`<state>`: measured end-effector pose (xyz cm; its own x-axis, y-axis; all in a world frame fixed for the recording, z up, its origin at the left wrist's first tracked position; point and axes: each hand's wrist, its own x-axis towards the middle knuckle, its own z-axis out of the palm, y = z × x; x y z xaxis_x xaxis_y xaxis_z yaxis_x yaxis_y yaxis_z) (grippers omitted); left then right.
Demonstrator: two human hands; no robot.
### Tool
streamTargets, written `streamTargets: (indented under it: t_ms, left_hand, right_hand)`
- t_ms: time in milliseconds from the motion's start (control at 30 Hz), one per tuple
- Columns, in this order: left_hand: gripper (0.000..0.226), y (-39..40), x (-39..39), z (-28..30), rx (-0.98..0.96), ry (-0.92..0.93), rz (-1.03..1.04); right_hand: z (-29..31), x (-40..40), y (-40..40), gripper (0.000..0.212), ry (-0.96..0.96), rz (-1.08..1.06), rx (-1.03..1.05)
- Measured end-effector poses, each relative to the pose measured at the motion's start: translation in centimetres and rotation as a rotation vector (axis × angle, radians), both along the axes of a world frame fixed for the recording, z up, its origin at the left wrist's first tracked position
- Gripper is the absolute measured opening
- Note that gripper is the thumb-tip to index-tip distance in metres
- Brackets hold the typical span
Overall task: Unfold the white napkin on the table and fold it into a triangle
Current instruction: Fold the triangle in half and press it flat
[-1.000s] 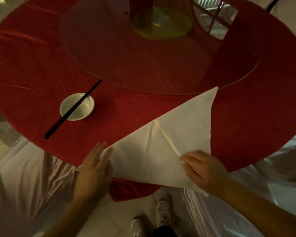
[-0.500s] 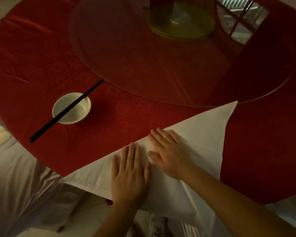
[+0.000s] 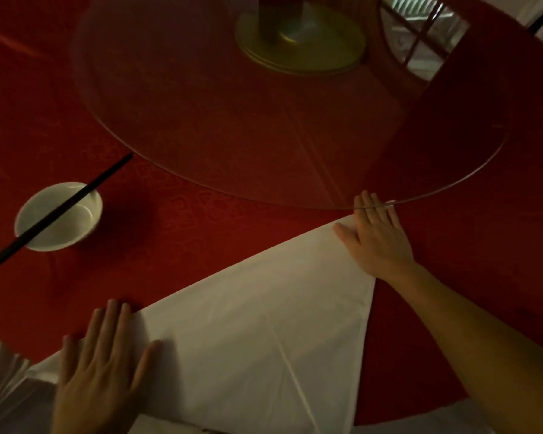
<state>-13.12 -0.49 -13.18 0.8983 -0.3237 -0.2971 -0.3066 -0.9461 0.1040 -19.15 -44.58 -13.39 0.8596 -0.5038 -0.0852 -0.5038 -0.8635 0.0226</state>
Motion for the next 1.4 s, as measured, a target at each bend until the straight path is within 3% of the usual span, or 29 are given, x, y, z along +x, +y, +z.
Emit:
streamTargets:
  t_ms: [400, 500, 667, 833, 1000, 1233, 1400]
  left_hand:
    - [0.082, 3.6, 0.2, 1.5, -0.009, 0.032, 0.153]
    - [0.078, 3.5, 0.3, 2.4, -0.091, 0.065, 0.189]
    - [0.056, 5.7, 1.2, 3.6, -0.183, -0.016, 0.203]
    - [0.034, 8.1, 2.3, 3.8, -0.317, -0.047, 0.2]
    - [0.024, 9.2, 4.9, 3.5, -0.393, 0.221, 0.203]
    - [0.021, 10.5, 6.6, 4.0, -0.522, 0.28, 0.126]
    - [0.011, 10.5, 7.1, 7.0, -0.959, 0.616, 0.345]
  right_hand:
    - [0.6, 0.4, -1.3, 0.109, -0.042, -0.359, 0.08]
    - [1.1, -0.8, -0.4, 0.114, -0.058, -0.411, 0.103]
    - [2.5, -4.7, 3.8, 0.102, -0.066, -0.306, 0.038]
    - [4.2, -9.0, 13.7, 0.077, -0.154, -0.126, 0.065]
    - [4.0, -12.3, 24.4, 0.067, -0.187, -0.019, 0.094]
    - [2.2, -15.8, 30.4, 0.069, -0.17, -0.144, 0.128]
    - [1.9, -15.7, 31.6, 0.067, -0.21, -0.308, 0.038]
